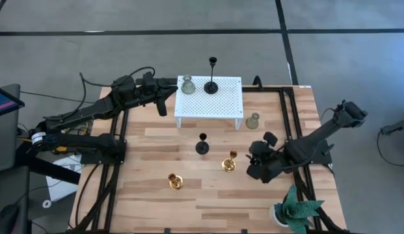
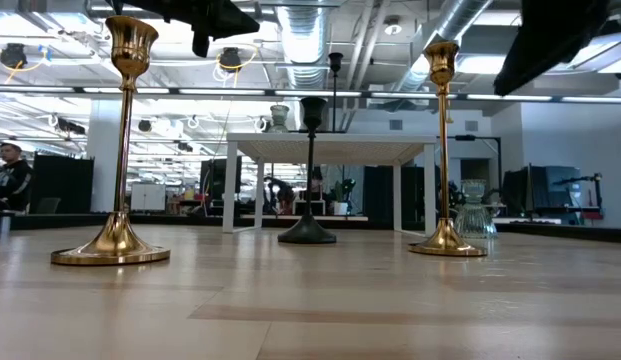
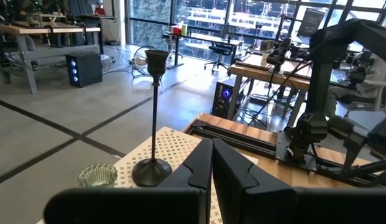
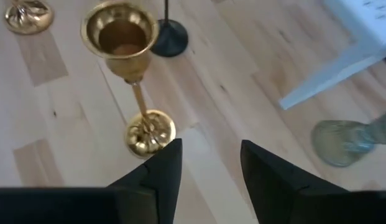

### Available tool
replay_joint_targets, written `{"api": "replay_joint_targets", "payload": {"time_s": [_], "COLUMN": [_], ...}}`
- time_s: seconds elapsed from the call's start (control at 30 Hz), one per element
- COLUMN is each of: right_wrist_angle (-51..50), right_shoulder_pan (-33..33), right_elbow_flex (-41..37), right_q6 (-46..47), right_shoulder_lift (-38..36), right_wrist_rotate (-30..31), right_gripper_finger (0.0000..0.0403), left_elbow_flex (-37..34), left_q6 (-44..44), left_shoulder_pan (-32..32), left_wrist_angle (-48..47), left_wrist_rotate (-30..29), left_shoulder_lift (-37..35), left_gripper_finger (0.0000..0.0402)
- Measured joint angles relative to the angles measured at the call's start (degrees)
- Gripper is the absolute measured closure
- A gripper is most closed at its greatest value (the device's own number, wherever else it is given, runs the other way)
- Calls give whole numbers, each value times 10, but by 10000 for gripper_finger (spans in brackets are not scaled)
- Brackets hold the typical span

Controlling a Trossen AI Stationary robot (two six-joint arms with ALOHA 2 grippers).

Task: Pick & Place candle stick holders
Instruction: Put the right golden candle holder on the shelf

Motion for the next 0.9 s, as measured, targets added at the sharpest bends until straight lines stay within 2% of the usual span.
{"api": "replay_joint_targets", "payload": {"time_s": [0.53, 0.9], "right_wrist_angle": [154, 240], "right_shoulder_pan": [0, -9], "right_elbow_flex": [-29, -28], "right_q6": [-4, -33], "right_shoulder_lift": [120, 141], "right_wrist_rotate": [-5, -3], "right_gripper_finger": [202, 177], "left_elbow_flex": [0, 0], "left_q6": [0, -2], "left_shoulder_pan": [0, 0], "left_wrist_angle": [0, 0], "left_wrist_rotate": [0, 0], "left_shoulder_lift": [0, 0], "left_gripper_finger": [390, 390]}}
